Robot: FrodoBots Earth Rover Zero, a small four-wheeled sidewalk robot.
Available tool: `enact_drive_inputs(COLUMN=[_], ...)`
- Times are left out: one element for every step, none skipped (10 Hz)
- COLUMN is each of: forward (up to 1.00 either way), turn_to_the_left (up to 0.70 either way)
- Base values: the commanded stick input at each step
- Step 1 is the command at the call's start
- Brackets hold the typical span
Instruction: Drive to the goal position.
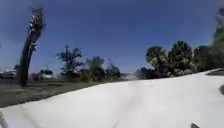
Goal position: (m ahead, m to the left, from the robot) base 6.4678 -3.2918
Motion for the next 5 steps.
enact_drive_inputs(forward=[0.7,0.7,0.7,0.7,0.7], turn_to_the_left=[-0.14,-0.14,-0.14,-0.14,-0.14])
